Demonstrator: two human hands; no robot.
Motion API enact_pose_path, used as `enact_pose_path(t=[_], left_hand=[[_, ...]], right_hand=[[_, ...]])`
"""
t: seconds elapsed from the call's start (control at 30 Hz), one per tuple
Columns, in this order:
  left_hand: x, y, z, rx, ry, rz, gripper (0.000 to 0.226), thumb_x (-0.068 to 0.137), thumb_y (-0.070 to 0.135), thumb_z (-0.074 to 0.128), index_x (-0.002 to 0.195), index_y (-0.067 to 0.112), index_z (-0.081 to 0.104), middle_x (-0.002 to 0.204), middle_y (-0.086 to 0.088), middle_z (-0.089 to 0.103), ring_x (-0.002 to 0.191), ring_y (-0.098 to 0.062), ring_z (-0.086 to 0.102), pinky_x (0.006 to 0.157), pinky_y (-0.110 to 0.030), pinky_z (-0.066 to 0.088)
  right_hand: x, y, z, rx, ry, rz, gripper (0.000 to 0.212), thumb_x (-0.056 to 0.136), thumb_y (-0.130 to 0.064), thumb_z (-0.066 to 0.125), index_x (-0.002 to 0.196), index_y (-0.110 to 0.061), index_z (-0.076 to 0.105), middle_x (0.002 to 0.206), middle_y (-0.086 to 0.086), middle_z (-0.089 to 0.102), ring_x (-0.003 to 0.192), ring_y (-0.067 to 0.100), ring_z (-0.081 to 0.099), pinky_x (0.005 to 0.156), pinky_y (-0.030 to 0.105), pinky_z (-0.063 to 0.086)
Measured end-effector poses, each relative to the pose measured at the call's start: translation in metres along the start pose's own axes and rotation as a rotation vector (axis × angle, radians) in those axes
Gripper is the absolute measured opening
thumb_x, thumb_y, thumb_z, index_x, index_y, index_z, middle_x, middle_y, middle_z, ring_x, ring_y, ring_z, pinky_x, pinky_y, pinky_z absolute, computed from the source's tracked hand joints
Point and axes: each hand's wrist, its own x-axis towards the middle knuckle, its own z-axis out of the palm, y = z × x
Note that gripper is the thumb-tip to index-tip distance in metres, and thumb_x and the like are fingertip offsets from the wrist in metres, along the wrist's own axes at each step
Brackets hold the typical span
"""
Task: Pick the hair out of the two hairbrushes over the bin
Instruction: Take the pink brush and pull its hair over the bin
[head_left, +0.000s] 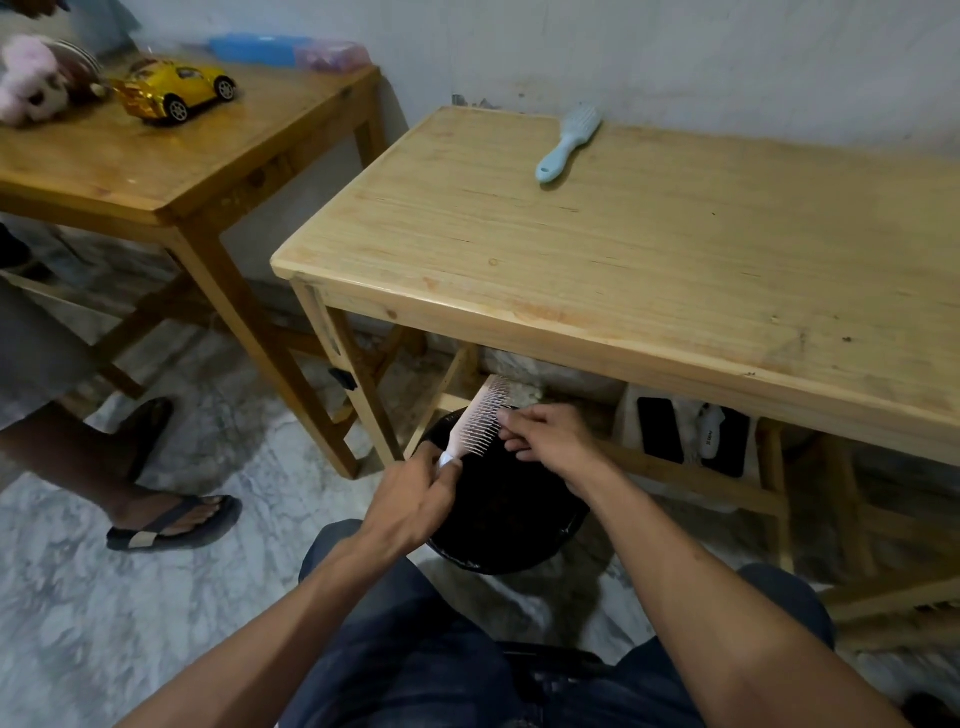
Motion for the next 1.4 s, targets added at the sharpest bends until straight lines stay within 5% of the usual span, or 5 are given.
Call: enact_pose_path(t=[0.23,0.43,0.67,1.0,1.4], left_hand=[[0.002,-0.005,-0.005,-0.03,-0.041,-0.071,0.034,0.097,0.048,0.038,0.095,0.02,0.056,0.082,-0.004,0.064,0.069,-0.025,0.062,0.064,-0.05,0.057],[-0.007,-0.004,-0.009,-0.859,-0.373,-0.377,0.034,0.102,0.029,0.035,0.078,0.01,0.05,0.053,-0.003,0.036,0.039,-0.017,0.03,0.04,-0.029,0.025],[-0.004,-0.007,-0.016,-1.078,-0.634,-0.356,0.033,0.094,0.033,0.038,0.072,0.012,0.052,0.051,-0.004,0.033,0.032,-0.016,0.032,0.032,-0.021,0.024],[-0.012,0.008,-0.018,-0.57,-0.347,-0.267,0.039,0.103,0.039,0.041,0.088,0.01,0.061,0.061,-0.005,0.049,0.045,-0.017,0.043,0.045,-0.031,0.035],[-0.046,-0.003,-0.093,-0.094,-0.076,0.001,0.031,0.104,0.037,0.044,0.102,0.011,0.06,0.077,-0.002,0.06,0.058,-0.014,0.049,0.056,-0.034,0.042]], right_hand=[[0.001,-0.014,-0.005,-0.089,0.114,0.011,0.019,0.093,-0.021,0.064,0.086,-0.007,0.075,0.073,0.0,0.07,0.062,0.009,0.058,0.061,0.022,0.049],[0.004,-0.014,-0.008,-0.096,0.163,0.074,0.049,0.101,-0.043,0.045,0.068,-0.016,0.069,0.069,-0.001,0.073,0.067,0.016,0.067,0.075,0.032,0.053],[-0.004,-0.017,0.001,0.005,-0.002,0.046,0.032,0.099,-0.04,0.055,0.116,-0.015,0.066,0.108,0.007,0.074,0.087,0.023,0.073,0.081,0.036,0.058],[-0.015,-0.024,0.008,0.081,-0.019,0.086,0.026,0.101,-0.024,0.048,0.1,-0.009,0.068,0.074,0.003,0.074,0.067,0.021,0.071,0.063,0.031,0.058],[-0.032,-0.091,0.05,-0.057,-0.213,-0.072,0.025,0.094,-0.031,0.064,0.084,-0.009,0.07,0.069,0.004,0.068,0.053,0.014,0.061,0.053,0.024,0.054]])
